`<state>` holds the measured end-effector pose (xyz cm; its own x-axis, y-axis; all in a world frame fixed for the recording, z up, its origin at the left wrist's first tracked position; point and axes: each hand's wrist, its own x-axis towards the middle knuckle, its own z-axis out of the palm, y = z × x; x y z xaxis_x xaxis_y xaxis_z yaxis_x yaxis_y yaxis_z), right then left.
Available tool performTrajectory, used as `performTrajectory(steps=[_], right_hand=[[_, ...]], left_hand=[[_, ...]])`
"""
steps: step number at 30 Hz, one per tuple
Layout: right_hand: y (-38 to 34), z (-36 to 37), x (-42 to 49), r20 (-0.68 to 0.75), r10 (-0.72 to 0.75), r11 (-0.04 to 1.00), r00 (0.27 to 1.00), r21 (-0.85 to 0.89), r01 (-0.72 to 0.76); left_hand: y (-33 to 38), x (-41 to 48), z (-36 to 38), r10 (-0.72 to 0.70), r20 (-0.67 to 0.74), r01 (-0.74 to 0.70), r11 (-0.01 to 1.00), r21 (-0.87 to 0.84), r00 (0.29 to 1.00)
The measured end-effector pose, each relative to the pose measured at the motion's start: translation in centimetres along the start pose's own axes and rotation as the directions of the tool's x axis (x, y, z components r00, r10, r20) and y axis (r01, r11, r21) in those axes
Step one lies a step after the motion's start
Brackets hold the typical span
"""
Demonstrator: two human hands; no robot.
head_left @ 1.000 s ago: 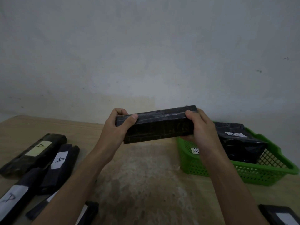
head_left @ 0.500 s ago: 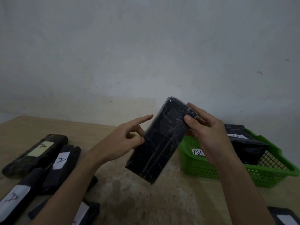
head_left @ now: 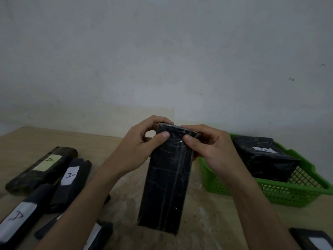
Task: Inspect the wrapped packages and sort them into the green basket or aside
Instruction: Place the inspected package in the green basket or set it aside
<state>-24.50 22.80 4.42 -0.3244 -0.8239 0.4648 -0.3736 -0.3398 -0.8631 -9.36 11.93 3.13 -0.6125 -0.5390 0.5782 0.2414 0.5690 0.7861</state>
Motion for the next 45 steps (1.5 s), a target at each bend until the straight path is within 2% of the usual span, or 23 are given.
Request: performTrajectory(steps=[4, 9, 12, 18, 22, 24, 26, 28, 30, 31, 33, 34, 36, 41, 43, 45], right_hand=[[-0.2, 0.0, 0.0, 0.011, -0.007, 0.999, 1.000, -0.043, 0.007], [0.0, 0.4, 0.0, -0.060, -0.043, 0.998, 0.997, -0.039, 0.041], [0.0, 0.5, -0.1, -0.082, -0.024, 0.998, 0.996, -0.054, 0.020], [0.6, 0.2, 0.1, -0.046, 0.053, 0.997, 0.998, -0.055, -0.056], [0.8, 0.1, 0.3, -0.101, -0.013, 1.000, 0.995, -0.027, 0.010], [0.5, -0.3, 0.2, -0.094, -0.040, 0.998, 0.995, -0.042, 0.037], [0.0, -0.8, 0.0, -0.056, -0.054, 0.994, 0.997, -0.096, 0.048], [-0.7, -1.1, -0.2, -0.031, -0.079, 0.986, 0.996, -0.147, 0.074], [-1.1, -1.4, -0.3, -0.009, -0.122, 0.977, 0.992, -0.177, 0.119], [-1.2, -1.5, -0.4, 0.013, -0.142, 0.972, 0.990, -0.189, 0.142], [-1.4, -1.5, -0.6, 0.086, -0.192, 0.956, 0.978, -0.211, 0.206], [-1.4, -1.4, -0.6, 0.135, -0.219, 0.944, 0.966, -0.223, 0.245], [-1.5, -1.1, -0.7, 0.234, -0.228, 0.930, 0.945, -0.236, 0.282], [-1.2, -1.3, -0.7, 0.397, -0.076, 0.937, 0.915, -0.285, 0.201], [-1.0, -1.4, -0.6, 0.345, -0.053, 0.962, 0.937, -0.235, 0.142], [-0.7, -1.6, -0.3, 0.202, -0.057, 0.974, 0.978, -0.203, 0.098]], left_hand=[[0.2, -0.2, 0.1, -0.003, -0.026, 0.002, 0.999, -0.034, 1.000], [0.5, -0.1, 0.0, -0.059, 0.041, 0.062, 0.995, -0.079, 0.997], [0.2, -0.2, 0.3, -0.078, 0.016, 0.079, 0.993, -0.088, 0.997], [-0.1, -0.1, 0.5, -0.038, -0.084, 0.031, 0.996, -0.088, 0.996], [0.1, -0.1, 0.7, -0.011, -0.042, 0.007, 0.996, -0.087, 0.999], [-0.6, 0.2, 0.4, -0.045, 0.000, 0.045, 0.995, -0.086, 0.999], [-1.1, 0.5, 0.1, -0.176, -0.011, 0.172, 0.972, -0.161, 0.984], [-1.4, 0.7, -0.3, -0.339, -0.078, 0.323, 0.931, -0.171, 0.937], [-1.4, 0.4, -0.7, -0.558, -0.120, 0.551, 0.830, -0.085, 0.821], [-1.6, 0.0, -1.0, -0.647, -0.096, 0.642, 0.762, -0.082, 0.756], [-1.3, -0.2, -1.0, -0.759, 0.047, 0.750, 0.627, -0.211, 0.649], [-1.2, -0.2, -1.0, -0.766, 0.126, 0.763, 0.580, -0.285, 0.630], [-1.0, 0.1, -0.6, -0.726, 0.194, 0.732, 0.562, -0.386, 0.660], [-1.0, 0.2, -0.1, -0.692, 0.122, 0.662, 0.602, -0.446, 0.711], [-1.3, 0.2, -0.3, -0.673, 0.119, 0.656, 0.639, -0.402, 0.730], [-1.3, 0.2, -0.4, -0.634, 0.115, 0.634, 0.708, -0.312, 0.765]])
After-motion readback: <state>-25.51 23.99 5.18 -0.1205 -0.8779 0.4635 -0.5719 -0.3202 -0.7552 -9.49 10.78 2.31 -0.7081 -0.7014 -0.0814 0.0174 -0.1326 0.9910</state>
